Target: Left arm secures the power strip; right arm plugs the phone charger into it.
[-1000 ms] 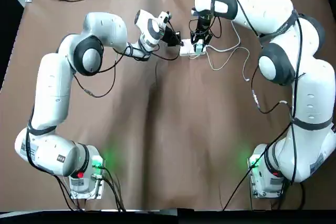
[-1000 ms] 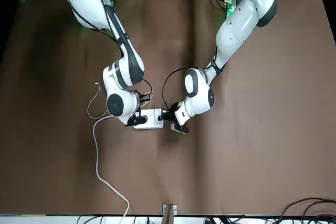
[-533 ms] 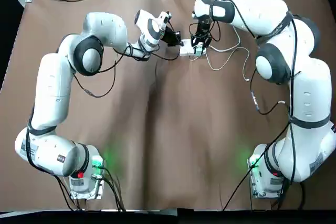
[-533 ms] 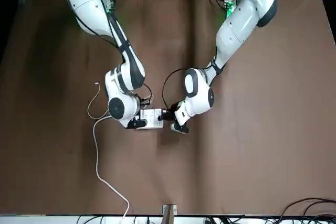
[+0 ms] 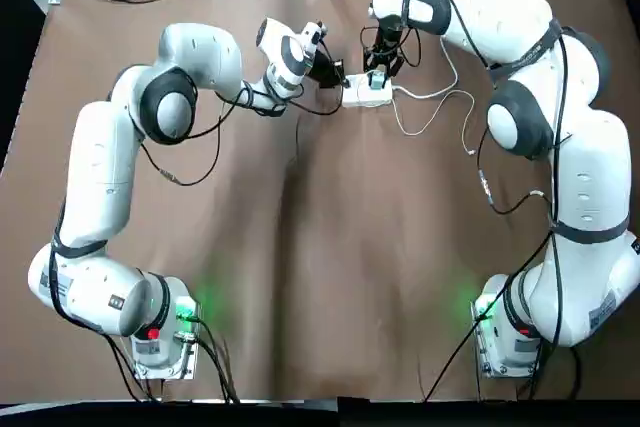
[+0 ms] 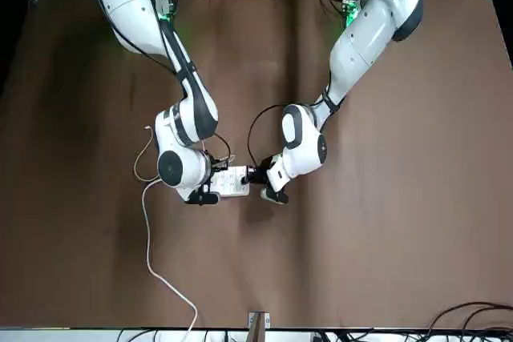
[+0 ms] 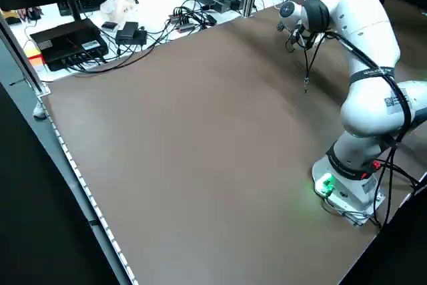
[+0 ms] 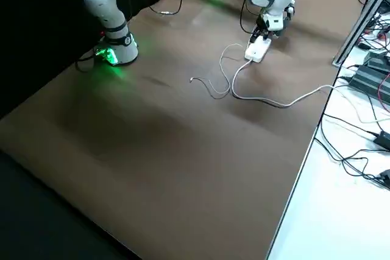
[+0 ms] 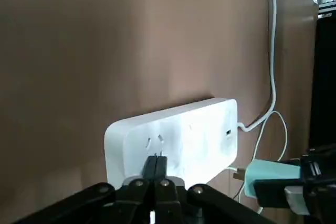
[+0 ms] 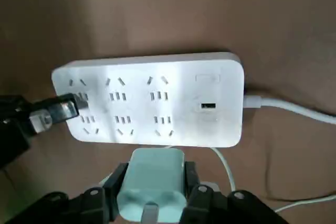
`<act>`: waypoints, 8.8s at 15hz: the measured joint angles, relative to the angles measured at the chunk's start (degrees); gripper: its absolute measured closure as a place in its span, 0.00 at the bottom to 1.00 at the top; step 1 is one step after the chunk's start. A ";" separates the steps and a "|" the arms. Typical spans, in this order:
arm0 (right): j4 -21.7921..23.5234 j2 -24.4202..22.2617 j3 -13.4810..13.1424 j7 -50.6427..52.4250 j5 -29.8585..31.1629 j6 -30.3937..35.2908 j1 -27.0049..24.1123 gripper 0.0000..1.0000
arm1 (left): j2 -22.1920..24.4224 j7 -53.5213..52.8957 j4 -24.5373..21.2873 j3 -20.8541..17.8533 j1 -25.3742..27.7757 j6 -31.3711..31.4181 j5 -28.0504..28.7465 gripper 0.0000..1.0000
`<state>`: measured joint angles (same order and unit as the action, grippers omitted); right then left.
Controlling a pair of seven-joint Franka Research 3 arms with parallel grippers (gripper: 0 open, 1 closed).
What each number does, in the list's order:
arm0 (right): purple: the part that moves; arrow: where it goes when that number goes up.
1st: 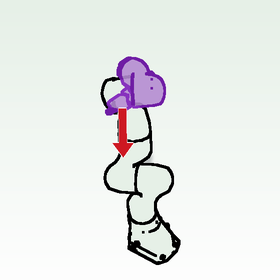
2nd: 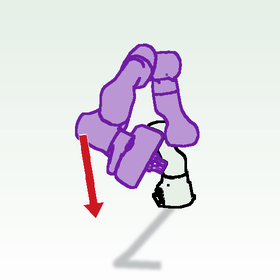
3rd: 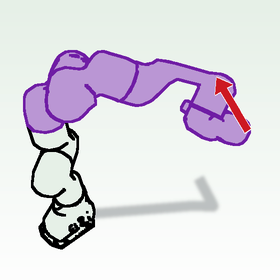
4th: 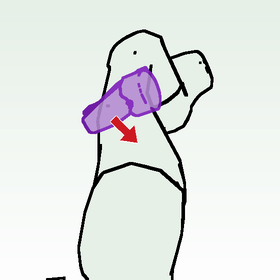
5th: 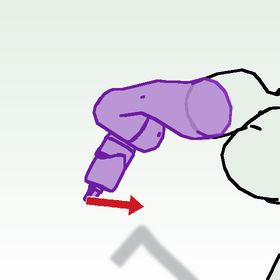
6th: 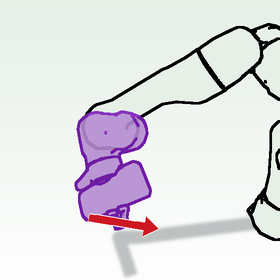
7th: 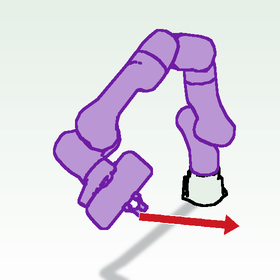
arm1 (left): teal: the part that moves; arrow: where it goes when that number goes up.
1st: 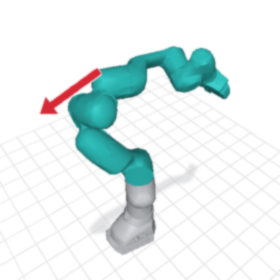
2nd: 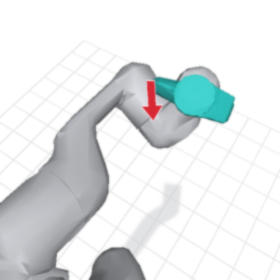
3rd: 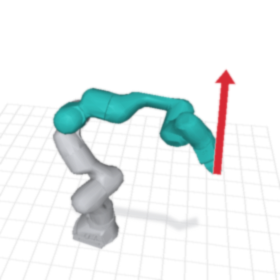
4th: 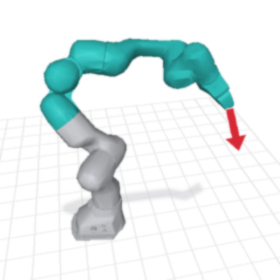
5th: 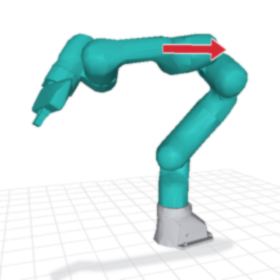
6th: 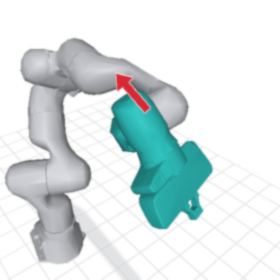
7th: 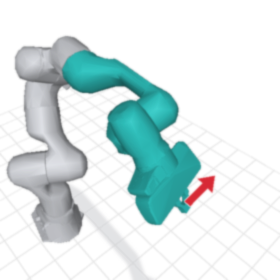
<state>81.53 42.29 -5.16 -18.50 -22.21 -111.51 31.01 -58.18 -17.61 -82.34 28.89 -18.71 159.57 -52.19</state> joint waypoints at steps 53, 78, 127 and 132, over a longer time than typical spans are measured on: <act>-0.01 3.15 0.22 -4.74 5.57 -6.65 2.05 0.52 | -0.02 0.00 0.01 0.00 -0.21 0.19 0.00 0.99; -0.28 6.24 0.73 -5.32 6.08 -11.67 2.61 0.12 | -0.04 0.00 0.04 0.01 -0.24 0.22 0.00 0.99; 1.76 -37.16 3.26 6.58 22.10 17.70 -24.60 0.00 | 25.69 6.65 -10.91 -6.21 26.08 -26.37 18.74 0.99; 1.77 -36.69 3.14 6.50 22.08 17.73 -24.60 0.00 | 30.83 11.49 -9.59 -6.31 30.68 -34.57 26.60 0.89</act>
<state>83.29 5.60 -2.02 -11.99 -0.14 -93.78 6.41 -27.36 -6.13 -91.93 22.58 11.97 125.01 -25.60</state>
